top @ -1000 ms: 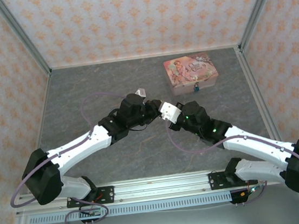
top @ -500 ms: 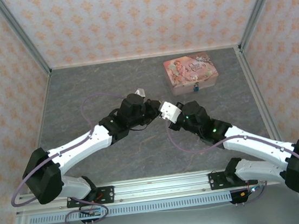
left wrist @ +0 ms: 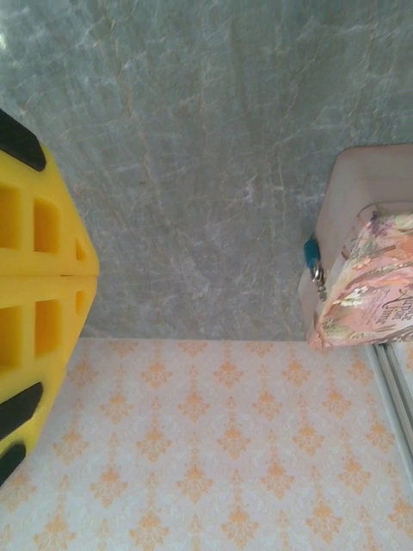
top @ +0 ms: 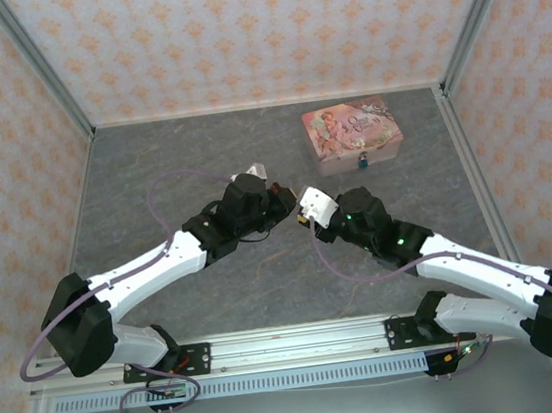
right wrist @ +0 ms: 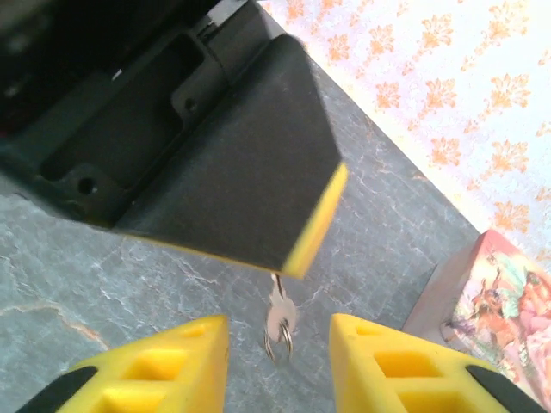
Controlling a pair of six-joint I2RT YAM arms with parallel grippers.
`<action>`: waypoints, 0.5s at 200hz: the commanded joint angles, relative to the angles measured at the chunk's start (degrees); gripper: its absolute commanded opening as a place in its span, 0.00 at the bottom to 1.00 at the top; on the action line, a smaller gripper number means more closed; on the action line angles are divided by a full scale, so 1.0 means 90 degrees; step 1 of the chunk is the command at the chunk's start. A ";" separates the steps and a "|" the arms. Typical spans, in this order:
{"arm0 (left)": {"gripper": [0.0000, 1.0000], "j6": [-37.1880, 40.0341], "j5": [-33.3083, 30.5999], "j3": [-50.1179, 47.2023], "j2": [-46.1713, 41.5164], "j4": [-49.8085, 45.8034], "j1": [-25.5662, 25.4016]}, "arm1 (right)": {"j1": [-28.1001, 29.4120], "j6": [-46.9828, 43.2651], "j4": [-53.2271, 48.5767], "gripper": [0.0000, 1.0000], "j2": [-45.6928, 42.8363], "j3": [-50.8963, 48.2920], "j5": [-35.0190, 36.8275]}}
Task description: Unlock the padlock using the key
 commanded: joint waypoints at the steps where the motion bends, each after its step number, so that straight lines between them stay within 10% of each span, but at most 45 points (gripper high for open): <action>1: 0.00 0.1202 -0.0517 0.0155 -0.0436 -0.0410 -0.0038 | 0.0032 0.0245 -0.0315 0.45 -0.0412 -0.0123 -0.0338; 100: 0.00 0.5458 0.0804 -0.0091 -0.1816 -0.0803 -0.0025 | -0.2046 0.3200 0.1064 0.52 -0.0427 -0.0187 -0.5971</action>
